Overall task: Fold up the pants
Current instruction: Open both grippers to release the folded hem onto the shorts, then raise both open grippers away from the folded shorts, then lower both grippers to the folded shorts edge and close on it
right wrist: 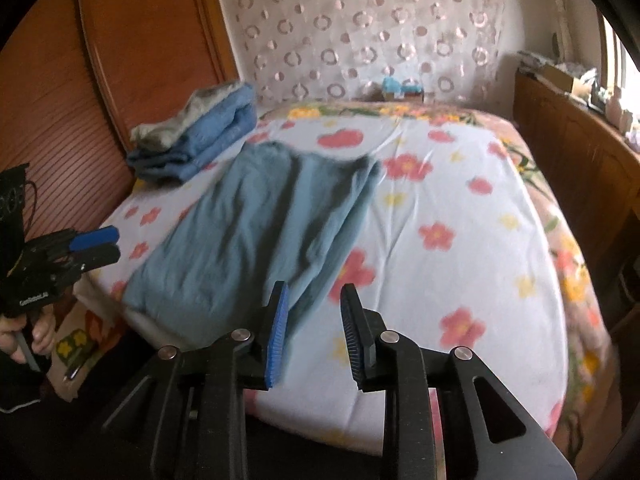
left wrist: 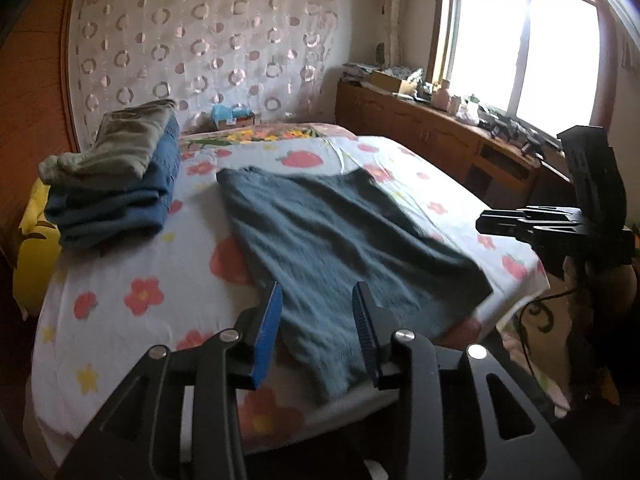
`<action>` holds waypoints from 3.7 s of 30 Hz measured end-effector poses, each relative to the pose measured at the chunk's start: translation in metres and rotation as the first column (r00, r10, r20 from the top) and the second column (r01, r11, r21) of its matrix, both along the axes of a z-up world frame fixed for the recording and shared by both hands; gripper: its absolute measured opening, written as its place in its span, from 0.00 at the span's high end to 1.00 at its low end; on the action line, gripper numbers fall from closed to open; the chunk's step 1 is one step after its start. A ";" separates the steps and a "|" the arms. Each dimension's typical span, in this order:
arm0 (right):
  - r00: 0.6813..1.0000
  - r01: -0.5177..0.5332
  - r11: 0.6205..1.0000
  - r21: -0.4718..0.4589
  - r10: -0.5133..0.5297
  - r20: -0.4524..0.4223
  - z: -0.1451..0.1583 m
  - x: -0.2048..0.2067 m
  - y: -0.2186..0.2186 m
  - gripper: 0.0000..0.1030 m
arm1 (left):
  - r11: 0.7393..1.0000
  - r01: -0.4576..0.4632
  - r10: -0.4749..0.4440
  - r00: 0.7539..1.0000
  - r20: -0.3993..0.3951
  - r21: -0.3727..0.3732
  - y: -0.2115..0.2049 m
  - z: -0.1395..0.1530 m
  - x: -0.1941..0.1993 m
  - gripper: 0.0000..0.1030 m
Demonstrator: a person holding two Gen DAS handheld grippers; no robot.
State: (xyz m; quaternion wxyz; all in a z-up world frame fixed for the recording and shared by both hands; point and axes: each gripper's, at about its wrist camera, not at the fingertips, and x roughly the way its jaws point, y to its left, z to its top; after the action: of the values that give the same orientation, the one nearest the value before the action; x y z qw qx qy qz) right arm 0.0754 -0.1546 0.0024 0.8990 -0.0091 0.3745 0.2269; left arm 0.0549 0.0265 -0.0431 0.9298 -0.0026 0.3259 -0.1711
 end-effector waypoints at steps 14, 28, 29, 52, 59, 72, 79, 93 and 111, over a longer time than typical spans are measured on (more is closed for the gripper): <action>1.000 -0.025 1.000 -0.014 0.025 0.001 0.006 0.106 0.015 0.75 | 0.999 0.014 -0.013 1.000 0.014 -0.046 -0.010 -0.002 0.033 0.66; 0.995 0.009 0.998 -0.065 -0.016 -0.102 -0.034 0.188 0.030 0.77 | 0.999 -0.031 0.031 0.999 -0.020 -0.022 -0.006 -0.019 0.039 0.66; 0.994 0.015 0.998 -0.068 -0.023 -0.108 -0.037 0.192 0.030 0.78 | 0.999 -0.032 0.032 0.999 -0.021 -0.019 -0.006 -0.020 0.039 0.66; 0.987 0.149 0.980 -0.131 -0.156 -0.045 -0.022 0.200 0.019 0.87 | 0.999 -0.032 0.034 0.997 -0.074 0.028 -0.008 -0.040 0.043 0.66; 0.998 0.060 0.993 -0.100 -0.062 -0.013 0.001 0.138 0.021 0.45 | 0.998 -0.041 0.046 0.993 -0.112 0.046 -0.011 -0.048 0.048 0.66; 0.999 -0.025 0.993 -0.116 0.020 -0.037 -0.020 0.038 0.037 0.44 | 0.994 -0.055 0.066 0.990 -0.122 0.091 -0.017 -0.059 0.050 0.63; 0.999 0.005 0.997 -0.080 -0.009 -0.052 -0.032 0.011 0.031 0.44 | 0.991 -0.078 0.089 0.990 -0.105 0.108 -0.018 -0.061 0.049 0.60; 0.996 0.047 0.995 -0.086 -0.054 -0.075 -0.048 -0.002 0.027 0.44 | 0.989 -0.093 0.103 0.991 -0.085 0.111 -0.018 -0.062 0.044 0.59; 0.998 0.021 0.997 -0.072 -0.025 -0.053 -0.042 -0.009 0.026 0.47 | 0.997 -0.058 0.062 0.993 -0.099 0.044 0.010 -0.046 0.009 0.59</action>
State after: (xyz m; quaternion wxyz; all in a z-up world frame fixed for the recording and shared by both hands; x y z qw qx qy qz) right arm 0.0667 -0.1290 -0.0392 0.8903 -0.0308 0.4065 0.2030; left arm 0.0643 0.0361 -0.0896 0.9169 -0.0020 0.3753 -0.1362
